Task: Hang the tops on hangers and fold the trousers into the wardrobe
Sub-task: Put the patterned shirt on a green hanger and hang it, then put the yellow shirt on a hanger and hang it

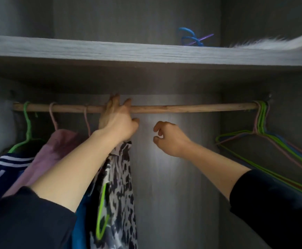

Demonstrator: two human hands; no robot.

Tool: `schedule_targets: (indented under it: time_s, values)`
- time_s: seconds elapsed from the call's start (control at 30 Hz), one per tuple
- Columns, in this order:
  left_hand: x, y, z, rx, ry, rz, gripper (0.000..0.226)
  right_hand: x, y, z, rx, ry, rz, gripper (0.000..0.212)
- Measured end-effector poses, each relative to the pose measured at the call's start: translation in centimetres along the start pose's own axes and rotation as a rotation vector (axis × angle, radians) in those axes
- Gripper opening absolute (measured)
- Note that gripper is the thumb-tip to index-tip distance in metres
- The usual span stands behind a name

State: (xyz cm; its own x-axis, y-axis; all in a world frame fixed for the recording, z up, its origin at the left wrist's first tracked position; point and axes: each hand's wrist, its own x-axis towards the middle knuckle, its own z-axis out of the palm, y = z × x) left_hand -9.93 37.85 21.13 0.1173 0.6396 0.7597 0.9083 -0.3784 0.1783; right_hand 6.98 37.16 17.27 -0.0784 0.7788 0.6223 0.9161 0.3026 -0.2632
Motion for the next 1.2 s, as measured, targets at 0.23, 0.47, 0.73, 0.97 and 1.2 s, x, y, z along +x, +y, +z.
schedule_targets:
  time_s: [0.23,0.47,0.73,0.97,1.2]
  values:
    - [1.5,8.4,4.5,-0.101,-0.049,0.187,0.056,-5.0,7.9,-6.1,-0.341,0.016,0.076,0.032]
    - [2.7,12.3,8.9,-0.126,0.161,0.337,0.043,-8.5,14.2,-10.6,-0.710,0.075,0.165,0.029]
    - [2.7,13.0,10.9,-0.225,0.371,0.299,0.045,-8.9,18.5,-12.6,-1.021,0.086,0.319,0.041]
    - [2.9,12.7,11.2,-0.225,0.367,0.295,0.051,-8.3,19.2,-12.5,-0.973,0.115,0.360,0.035]
    - [2.9,12.7,11.5,-0.237,0.379,0.303,0.050,-6.9,18.1,-12.8,-0.658,0.170,0.498,0.028]
